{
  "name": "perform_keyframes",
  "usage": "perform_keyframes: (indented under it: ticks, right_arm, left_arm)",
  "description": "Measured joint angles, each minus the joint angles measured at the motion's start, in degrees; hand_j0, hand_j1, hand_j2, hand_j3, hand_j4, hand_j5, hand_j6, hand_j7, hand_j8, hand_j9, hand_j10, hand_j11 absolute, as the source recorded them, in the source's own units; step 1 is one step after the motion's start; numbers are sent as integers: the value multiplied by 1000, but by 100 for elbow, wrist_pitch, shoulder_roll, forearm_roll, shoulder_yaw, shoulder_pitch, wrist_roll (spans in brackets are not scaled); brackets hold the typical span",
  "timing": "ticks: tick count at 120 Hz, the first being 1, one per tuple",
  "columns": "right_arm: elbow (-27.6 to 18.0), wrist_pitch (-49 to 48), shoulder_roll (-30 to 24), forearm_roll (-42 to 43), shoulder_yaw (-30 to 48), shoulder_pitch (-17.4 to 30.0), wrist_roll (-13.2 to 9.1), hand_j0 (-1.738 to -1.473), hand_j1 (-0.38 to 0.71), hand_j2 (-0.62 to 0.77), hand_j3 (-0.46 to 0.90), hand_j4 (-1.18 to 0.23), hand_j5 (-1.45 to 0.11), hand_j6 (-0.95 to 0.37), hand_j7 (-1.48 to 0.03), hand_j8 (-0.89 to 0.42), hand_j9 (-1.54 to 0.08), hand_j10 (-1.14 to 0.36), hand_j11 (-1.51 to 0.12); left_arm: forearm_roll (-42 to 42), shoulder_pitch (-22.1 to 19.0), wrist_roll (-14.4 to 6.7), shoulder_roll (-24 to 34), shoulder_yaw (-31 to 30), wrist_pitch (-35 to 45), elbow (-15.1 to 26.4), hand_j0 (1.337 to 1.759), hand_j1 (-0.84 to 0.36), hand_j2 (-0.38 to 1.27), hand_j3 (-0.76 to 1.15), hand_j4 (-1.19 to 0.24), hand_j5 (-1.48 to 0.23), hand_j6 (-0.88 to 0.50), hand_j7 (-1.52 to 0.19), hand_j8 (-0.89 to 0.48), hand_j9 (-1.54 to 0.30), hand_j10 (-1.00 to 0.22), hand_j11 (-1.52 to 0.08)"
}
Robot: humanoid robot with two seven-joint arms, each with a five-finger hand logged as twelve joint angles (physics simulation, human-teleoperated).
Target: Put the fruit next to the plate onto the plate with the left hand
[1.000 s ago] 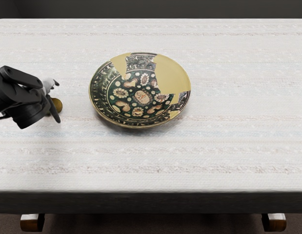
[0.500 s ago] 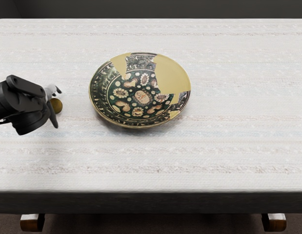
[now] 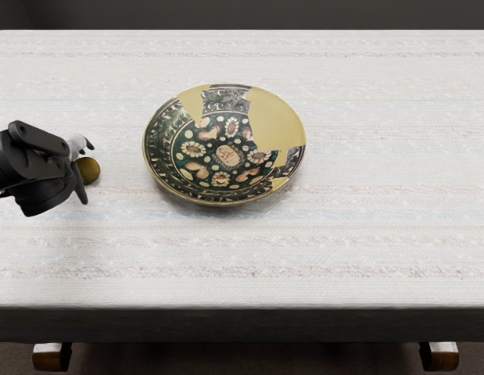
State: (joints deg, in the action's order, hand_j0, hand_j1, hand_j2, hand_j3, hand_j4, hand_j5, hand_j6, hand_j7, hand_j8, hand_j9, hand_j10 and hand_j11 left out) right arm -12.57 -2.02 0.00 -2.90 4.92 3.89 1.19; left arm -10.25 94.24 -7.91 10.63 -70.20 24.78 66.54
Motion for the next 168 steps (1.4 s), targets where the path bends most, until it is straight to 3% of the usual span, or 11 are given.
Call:
perform_keyframes:
  ticks: [95,112,122,141,168]
  right_arm:
    - [0,0,0,0,0,-2,-1,-1658,-335,-2,0,-11,-15,-11,-15,-11,-15,-11,-15]
    - [0,0,0,0,0,-1,-2,-1658,-335,-2,0,-11,-15,-11,-15,-11,-15,-11,-15]
    - [0,0,0,0,0,-1,-1,-1658,-335,-2,0,-11,-15,-11,-15,-11,-15,-11,-15]
    - [0,-1,0,0,0,-2,-1,-1658,-335,-2,0,-11,-15,-11,-15,-11,-15,-11,-15]
    - [0,-2,0,0,0,-2,-1,-1658,-335,-2,0,-11,-15,-11,-15,-11,-15,-11,-15]
  left_arm:
    - [-51,-22,-22,0,2,154,-9,1658,-23,63,0,-311,-404,-311,-404,-311,-404,-311,-404]
    - [-188,-11,-42,-52,20,8,14,1657,-294,97,0,-546,-701,-471,-705,-507,-709,-541,-709]
    - [-274,-3,-48,-52,24,-74,23,1652,-363,127,0,-477,-845,-394,-821,-432,-869,-492,-878]
    - [-405,7,-27,-49,20,-135,32,1648,-370,68,35,-379,-998,-323,-903,-371,-1069,-440,-1090]
    - [-633,152,-27,29,12,-165,38,1635,-290,-1,19,-363,-1132,-305,-1087,-415,-1194,-532,-1225]
